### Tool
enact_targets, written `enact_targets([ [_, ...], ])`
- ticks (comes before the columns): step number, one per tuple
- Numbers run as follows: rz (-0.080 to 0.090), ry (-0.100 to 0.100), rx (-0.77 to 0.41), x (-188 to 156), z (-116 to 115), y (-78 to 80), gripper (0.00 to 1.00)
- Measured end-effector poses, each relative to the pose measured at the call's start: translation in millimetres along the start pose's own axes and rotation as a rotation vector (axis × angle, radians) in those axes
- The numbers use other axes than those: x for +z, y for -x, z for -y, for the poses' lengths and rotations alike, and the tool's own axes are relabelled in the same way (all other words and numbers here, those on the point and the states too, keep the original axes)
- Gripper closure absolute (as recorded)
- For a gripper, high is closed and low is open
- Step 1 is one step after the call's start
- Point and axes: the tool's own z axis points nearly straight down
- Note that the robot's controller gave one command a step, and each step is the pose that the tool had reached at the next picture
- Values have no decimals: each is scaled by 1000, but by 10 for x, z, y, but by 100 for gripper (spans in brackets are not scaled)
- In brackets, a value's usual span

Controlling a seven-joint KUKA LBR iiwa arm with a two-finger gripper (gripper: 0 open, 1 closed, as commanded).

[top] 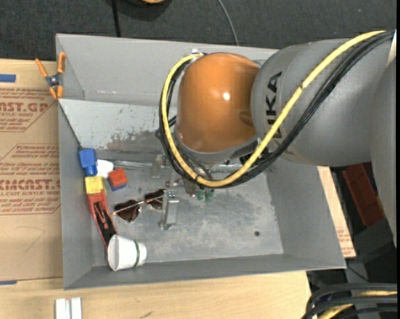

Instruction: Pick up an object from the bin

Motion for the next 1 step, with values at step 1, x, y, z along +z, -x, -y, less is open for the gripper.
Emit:
enact_targets([
  [1,7,1,2,-47,9,13,0],
])
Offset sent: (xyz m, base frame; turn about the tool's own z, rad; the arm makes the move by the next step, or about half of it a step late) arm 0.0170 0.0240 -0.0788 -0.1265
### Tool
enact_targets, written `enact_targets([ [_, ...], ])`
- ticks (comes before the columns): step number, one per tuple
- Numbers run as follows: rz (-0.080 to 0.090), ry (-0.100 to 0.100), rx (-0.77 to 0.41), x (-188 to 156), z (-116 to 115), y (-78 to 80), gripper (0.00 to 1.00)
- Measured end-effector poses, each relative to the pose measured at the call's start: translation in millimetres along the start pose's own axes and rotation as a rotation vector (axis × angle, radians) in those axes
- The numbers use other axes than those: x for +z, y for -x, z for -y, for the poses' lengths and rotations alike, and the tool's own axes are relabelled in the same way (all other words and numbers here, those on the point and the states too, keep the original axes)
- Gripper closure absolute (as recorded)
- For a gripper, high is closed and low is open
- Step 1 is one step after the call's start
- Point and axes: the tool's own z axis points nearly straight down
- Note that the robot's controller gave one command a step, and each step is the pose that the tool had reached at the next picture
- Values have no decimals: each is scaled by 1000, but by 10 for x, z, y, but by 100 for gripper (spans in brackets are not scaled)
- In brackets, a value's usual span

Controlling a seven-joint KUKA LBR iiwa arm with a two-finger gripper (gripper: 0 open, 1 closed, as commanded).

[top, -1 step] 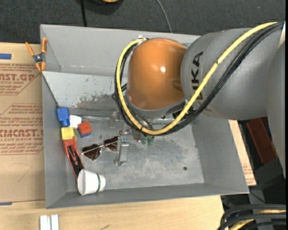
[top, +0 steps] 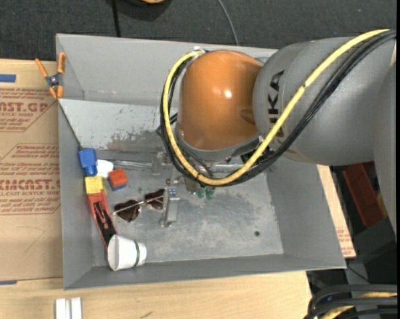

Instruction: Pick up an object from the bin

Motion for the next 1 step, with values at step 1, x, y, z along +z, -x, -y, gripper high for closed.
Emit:
enact_targets([
  [1,4,1,-61,375,-118,96,0],
])
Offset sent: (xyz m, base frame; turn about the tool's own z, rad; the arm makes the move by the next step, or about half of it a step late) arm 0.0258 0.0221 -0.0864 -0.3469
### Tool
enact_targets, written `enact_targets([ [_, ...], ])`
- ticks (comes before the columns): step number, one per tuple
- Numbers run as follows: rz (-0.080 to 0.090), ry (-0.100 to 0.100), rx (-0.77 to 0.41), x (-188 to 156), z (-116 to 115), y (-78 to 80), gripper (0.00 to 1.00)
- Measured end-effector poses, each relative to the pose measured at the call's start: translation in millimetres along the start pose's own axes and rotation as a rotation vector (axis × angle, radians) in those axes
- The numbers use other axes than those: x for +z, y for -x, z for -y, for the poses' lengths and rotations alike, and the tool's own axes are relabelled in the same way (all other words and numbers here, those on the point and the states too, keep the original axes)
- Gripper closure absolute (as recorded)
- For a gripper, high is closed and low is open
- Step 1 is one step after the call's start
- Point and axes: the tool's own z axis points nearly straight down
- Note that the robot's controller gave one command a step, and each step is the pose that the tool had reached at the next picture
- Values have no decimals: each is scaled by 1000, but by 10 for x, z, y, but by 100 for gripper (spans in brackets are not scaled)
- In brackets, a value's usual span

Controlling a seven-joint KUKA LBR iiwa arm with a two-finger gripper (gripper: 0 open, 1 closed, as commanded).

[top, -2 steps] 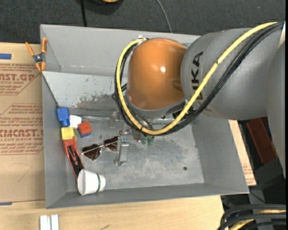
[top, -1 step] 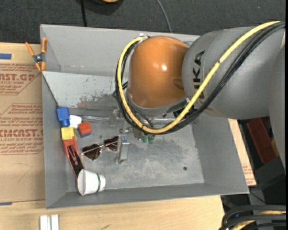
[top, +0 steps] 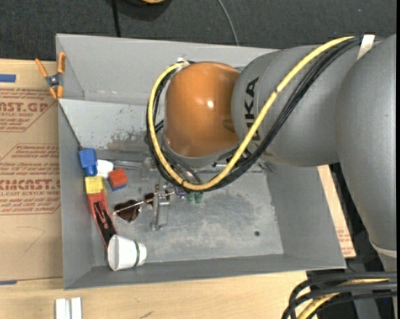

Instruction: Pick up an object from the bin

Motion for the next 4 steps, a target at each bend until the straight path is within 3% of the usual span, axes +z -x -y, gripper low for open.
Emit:
enact_targets([
  [1,-7,-1,-183,337,-67,76,0],
  [2,4,1,-425,664,40,171,0],
  [3,-4,1,-446,1015,40,260,0],
  [4,7,2,-609,1187,-3,480,100],
])
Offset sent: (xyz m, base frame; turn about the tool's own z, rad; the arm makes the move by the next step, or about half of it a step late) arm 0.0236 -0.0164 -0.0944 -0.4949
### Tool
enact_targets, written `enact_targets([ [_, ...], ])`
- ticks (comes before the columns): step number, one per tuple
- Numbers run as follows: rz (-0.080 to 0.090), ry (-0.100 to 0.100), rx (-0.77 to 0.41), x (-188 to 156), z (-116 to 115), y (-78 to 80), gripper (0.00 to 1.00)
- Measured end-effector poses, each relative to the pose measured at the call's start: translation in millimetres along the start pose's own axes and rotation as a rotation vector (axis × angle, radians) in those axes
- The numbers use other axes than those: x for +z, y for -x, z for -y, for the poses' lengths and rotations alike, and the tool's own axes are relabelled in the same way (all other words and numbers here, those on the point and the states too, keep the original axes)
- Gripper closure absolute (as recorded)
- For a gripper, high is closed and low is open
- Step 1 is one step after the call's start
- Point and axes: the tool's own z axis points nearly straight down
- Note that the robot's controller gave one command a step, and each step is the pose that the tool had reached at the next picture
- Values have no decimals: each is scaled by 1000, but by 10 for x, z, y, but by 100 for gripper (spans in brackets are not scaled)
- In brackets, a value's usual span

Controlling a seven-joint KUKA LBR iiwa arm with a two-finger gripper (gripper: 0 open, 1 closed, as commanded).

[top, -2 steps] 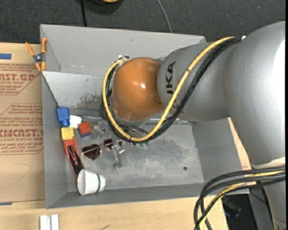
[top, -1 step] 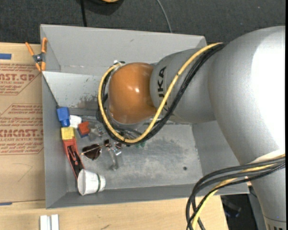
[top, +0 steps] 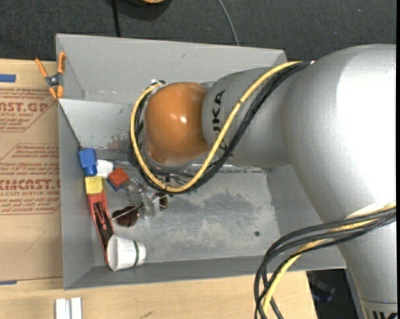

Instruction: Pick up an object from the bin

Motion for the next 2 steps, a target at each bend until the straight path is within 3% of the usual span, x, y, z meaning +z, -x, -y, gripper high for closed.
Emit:
enact_targets([
  [1,0,1,1,1,0,-1,100],
  [2,-2,2,-4,-416,-76,-25,100],
])
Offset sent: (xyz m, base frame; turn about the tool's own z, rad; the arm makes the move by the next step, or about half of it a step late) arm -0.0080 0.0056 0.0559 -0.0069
